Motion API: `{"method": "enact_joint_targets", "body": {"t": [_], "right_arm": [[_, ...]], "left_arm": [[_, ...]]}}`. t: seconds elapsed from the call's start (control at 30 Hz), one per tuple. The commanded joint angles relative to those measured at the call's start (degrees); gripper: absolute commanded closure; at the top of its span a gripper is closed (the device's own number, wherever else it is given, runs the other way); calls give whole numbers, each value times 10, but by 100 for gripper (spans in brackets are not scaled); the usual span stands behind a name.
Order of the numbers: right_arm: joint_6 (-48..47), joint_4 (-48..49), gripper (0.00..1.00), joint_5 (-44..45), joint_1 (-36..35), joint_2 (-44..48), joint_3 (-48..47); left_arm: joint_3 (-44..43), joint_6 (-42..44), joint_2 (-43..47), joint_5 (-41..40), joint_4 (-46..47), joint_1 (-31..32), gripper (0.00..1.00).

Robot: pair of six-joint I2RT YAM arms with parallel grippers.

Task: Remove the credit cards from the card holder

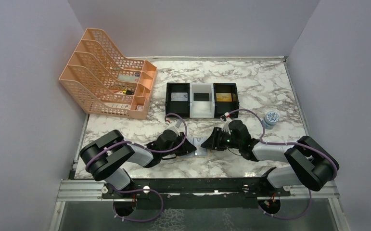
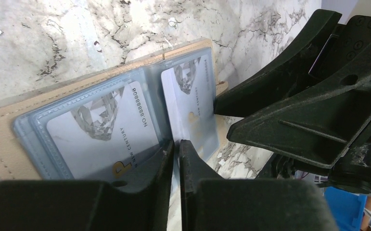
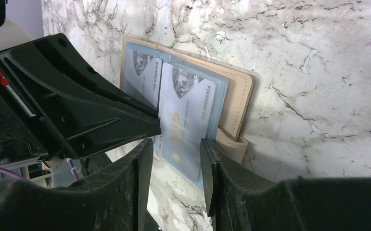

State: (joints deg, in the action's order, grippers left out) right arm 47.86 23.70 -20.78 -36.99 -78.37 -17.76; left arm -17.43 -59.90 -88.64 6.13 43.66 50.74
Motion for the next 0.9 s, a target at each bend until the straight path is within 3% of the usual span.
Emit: {"method": "enact_joint_targets", "body": {"t": [0.0,0.2,0.87], "right_arm": [[0,12,58,7,3,0,8],[0,8,58,7,3,5,8],[-41,-23,57,-15,3,35,-17]], "left_arm": [[-1,0,0,-11,10,1,90],[11,3,16,-23,10,1,100],[33,-7,53,-32,-4,1,100]]}}
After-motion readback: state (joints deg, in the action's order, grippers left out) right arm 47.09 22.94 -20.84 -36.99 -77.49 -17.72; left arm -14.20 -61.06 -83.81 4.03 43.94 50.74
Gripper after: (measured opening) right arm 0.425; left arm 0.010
